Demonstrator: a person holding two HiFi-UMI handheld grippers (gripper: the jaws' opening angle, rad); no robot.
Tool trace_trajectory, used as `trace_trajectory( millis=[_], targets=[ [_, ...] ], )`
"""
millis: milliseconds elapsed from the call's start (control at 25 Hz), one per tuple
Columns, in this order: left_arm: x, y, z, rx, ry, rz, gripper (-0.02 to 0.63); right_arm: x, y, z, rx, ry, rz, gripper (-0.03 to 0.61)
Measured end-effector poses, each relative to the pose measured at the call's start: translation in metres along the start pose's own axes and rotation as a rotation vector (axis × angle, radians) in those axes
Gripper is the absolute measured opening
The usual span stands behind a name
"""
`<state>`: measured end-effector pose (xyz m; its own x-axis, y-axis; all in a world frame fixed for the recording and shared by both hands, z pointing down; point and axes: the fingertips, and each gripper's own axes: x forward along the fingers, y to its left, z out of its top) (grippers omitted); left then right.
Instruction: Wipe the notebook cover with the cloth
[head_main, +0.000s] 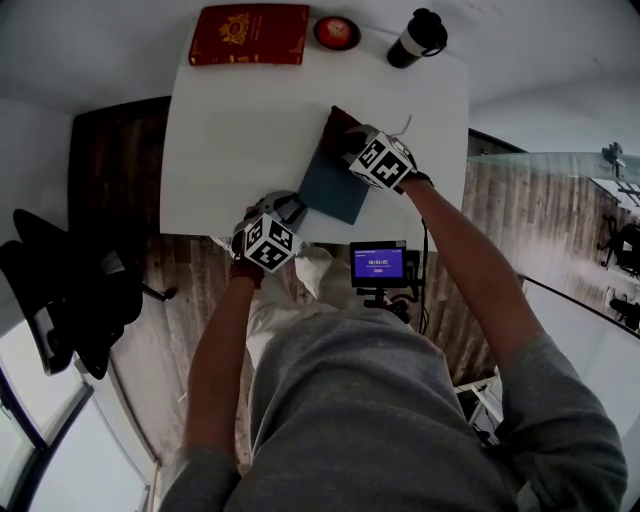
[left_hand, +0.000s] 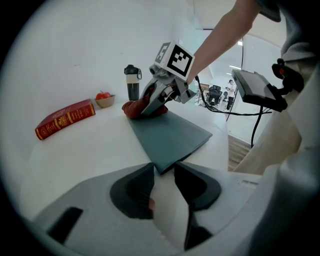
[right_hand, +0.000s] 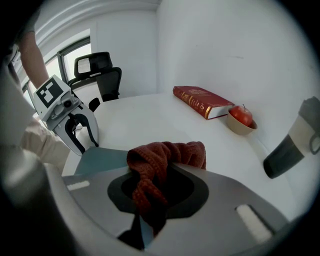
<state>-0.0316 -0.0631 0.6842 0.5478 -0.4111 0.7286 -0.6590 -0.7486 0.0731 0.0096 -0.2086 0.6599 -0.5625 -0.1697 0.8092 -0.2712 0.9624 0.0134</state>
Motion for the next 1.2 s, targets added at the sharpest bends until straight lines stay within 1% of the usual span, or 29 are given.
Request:
trace_trajectory(
  millis=[400, 720, 1080, 1200],
  targets=[
    [0.001, 0.001, 0.000, -0.008, 0.001, -0.005, 0.129, 0.002, 0.017, -0.002, 0.008, 0.004, 0.013, 0.069],
    [0.001, 0.001, -0.001, -0.019, 0.004, -0.010, 0.125, 0.002, 0.038, -0.001, 0.009, 0.015, 0.060, 0.067],
    [0.001, 0.001, -0.001, -0.012, 0.004, -0.001, 0.123, 0.001, 0.066, -0.003, 0.005, 0.020, 0.116, 0.064],
    [0.001, 0.002, 0.000, -0.008, 0.003, 0.000, 0.123, 0.003, 0.073, -0.003, -0.002, 0.006, 0.122, 0.064]
  ],
)
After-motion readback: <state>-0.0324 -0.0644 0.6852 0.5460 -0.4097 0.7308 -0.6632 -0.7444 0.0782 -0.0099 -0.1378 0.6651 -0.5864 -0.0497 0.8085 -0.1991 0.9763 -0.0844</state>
